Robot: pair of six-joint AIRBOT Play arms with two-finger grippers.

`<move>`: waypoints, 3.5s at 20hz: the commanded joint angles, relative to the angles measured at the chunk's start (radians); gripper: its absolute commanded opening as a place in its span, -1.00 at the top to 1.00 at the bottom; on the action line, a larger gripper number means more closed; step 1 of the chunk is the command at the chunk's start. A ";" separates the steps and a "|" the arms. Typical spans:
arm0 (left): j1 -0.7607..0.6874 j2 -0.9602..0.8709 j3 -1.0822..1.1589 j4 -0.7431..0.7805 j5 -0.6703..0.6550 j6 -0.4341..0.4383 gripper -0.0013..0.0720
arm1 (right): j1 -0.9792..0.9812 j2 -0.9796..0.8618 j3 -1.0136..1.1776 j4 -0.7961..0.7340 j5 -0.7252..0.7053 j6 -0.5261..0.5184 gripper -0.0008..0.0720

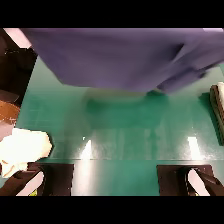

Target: Fold the shirts.

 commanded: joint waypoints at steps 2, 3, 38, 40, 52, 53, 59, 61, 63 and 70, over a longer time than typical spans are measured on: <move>0.001 0.024 0.415 0.002 0.062 -0.042 0.91 | 0.000 0.026 0.362 -0.005 -0.092 0.005 0.92; 0.001 0.024 0.458 0.002 0.072 -0.065 0.91 | 0.000 0.025 0.410 -0.023 -0.084 0.005 0.92; 0.001 -0.625 -0.340 0.035 0.336 0.019 0.91 | 0.164 -0.941 0.272 -0.136 0.065 0.085 0.92; -0.003 -0.627 -0.348 0.033 0.279 0.044 0.91 | 0.167 -0.898 0.159 -0.215 0.081 0.084 0.92; -0.052 -0.674 -0.514 0.036 0.209 -0.033 -0.65 | 0.170 -0.754 -0.284 -0.183 0.019 0.103 0.73; -0.048 -0.674 -0.503 0.037 0.180 -0.048 -0.77 | 0.161 -0.747 -0.282 -0.142 0.036 0.101 0.15; 0.066 -0.576 -0.498 0.127 -0.103 -0.046 -0.77 | 0.037 -0.573 -0.317 -0.086 0.260 0.005 0.03; 0.076 -0.491 -0.612 0.162 -0.112 -0.045 -0.77 | -0.018 -0.485 -0.401 -0.085 0.313 -0.016 0.05; 0.071 -0.402 -0.765 0.156 -0.100 -0.044 -0.77 | -0.059 -0.414 -0.484 -0.052 0.340 -0.049 0.05; 0.067 -0.283 -1.127 0.028 -0.046 0.032 -0.77 | -0.138 -0.302 -0.675 0.154 0.322 -0.128 0.14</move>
